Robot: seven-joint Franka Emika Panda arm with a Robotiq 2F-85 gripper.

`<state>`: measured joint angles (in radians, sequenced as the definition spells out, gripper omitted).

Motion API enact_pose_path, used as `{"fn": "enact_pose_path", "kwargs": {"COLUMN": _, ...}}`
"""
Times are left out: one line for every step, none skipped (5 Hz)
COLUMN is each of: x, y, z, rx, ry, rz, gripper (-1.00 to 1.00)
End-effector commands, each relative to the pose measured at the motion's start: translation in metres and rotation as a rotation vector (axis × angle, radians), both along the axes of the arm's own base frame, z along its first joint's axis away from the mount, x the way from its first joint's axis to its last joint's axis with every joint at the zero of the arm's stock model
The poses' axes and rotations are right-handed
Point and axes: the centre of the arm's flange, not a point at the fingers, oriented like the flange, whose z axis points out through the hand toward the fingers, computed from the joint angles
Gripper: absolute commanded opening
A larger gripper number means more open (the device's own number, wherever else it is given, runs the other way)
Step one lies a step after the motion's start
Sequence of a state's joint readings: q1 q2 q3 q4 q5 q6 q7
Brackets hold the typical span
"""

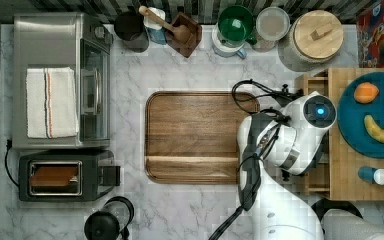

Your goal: Open the drawer.

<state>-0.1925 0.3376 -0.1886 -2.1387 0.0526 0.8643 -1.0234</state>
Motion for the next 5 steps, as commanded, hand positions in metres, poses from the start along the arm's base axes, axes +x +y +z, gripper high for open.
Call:
{"fn": "enact_pose_path", "kwargs": {"x": 0.021, "y": 0.186, "z": 0.032, "rx": 0.133, "ry": -0.044, "rz": 0.179, "gripper": 1.00}}
{"fn": "enact_pose_path", "kwargs": {"x": 0.019, "y": 0.204, "z": 0.025, "rx": 0.147, "ry": -0.061, "rz": 0.171, "gripper": 1.00}}
{"fn": "enact_pose_path", "kwargs": {"x": 0.020, "y": 0.225, "z": 0.018, "rx": 0.148, "ry": -0.089, "rz": 0.152, "gripper": 1.00}}
{"fn": "enact_pose_path", "kwargs": {"x": 0.018, "y": 0.246, "z": 0.022, "rx": 0.141, "ry": -0.084, "rz": 0.113, "gripper": 1.00}}
{"fn": "enact_pose_path", "kwargs": {"x": 0.017, "y": 0.259, "z": 0.027, "rx": 0.145, "ry": -0.063, "rz": 0.058, "gripper": 1.00}}
